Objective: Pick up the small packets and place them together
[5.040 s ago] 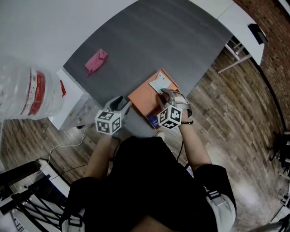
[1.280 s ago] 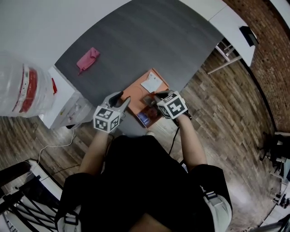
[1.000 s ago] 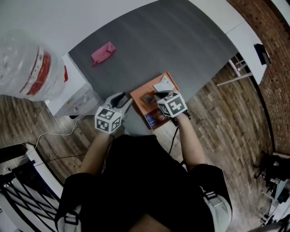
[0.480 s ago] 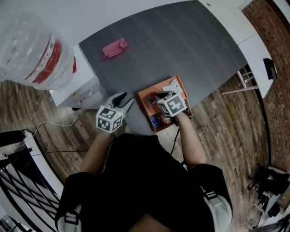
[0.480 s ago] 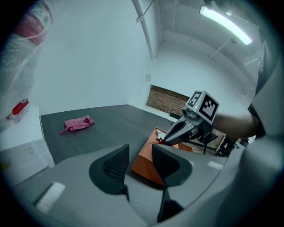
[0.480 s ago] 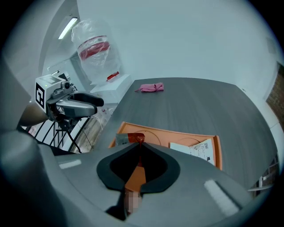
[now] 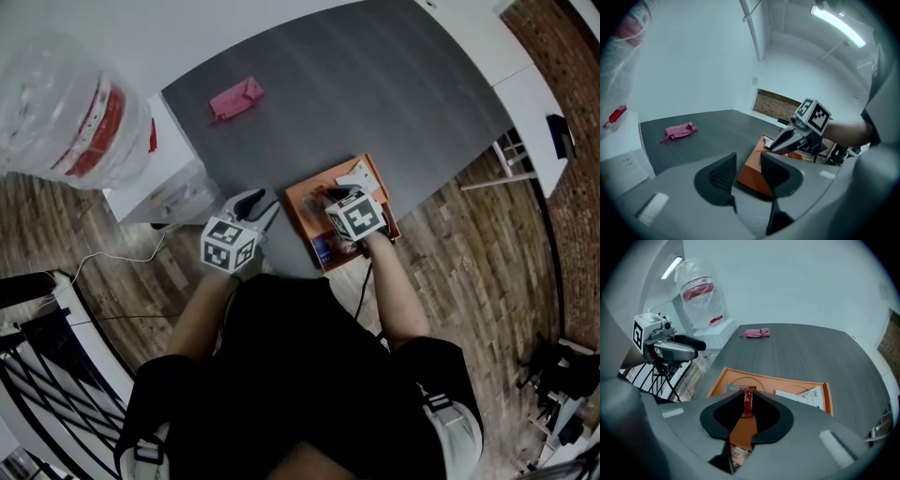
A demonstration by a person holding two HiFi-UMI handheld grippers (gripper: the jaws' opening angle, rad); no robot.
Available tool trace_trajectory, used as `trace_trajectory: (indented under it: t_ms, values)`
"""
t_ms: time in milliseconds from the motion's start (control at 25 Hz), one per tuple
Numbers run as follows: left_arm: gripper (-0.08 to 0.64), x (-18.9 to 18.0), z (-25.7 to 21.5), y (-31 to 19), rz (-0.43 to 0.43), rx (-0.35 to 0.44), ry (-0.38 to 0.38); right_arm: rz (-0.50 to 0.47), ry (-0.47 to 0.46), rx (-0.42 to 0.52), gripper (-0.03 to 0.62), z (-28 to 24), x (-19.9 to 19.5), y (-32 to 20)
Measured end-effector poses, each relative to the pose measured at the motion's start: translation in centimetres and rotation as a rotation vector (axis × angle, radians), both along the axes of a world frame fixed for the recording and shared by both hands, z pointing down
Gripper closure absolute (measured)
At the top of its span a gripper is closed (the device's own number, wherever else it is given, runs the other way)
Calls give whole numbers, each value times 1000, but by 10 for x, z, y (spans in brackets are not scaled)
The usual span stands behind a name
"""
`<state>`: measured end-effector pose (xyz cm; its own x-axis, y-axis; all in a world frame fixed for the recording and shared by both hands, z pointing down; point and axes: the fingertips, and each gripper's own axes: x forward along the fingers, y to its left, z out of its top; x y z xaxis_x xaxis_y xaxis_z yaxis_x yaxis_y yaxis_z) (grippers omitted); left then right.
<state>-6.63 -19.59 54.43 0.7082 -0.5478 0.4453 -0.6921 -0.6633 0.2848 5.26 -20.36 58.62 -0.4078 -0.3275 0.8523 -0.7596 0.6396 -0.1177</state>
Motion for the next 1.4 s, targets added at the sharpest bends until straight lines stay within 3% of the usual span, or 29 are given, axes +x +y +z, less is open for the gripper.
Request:
trace_trajectory:
  t_ms: [400,640,920,1080,1400]
  values:
    - [400,37,-9,-5,105,34,11,77,-31,70,546,-29,26,7]
    - [400,70,-12,-2,191,49,23,194,1,97,549,-37,75,25]
    - [400,110,-10,11,300,43,27,301,30,59,549,-26,117,56]
    - [400,118,-10,16,326,38,25,274,16,-15,543,-8,112,74]
    - [400,114,-2,24,338,6,11,171,30,-130,441,40,79,99]
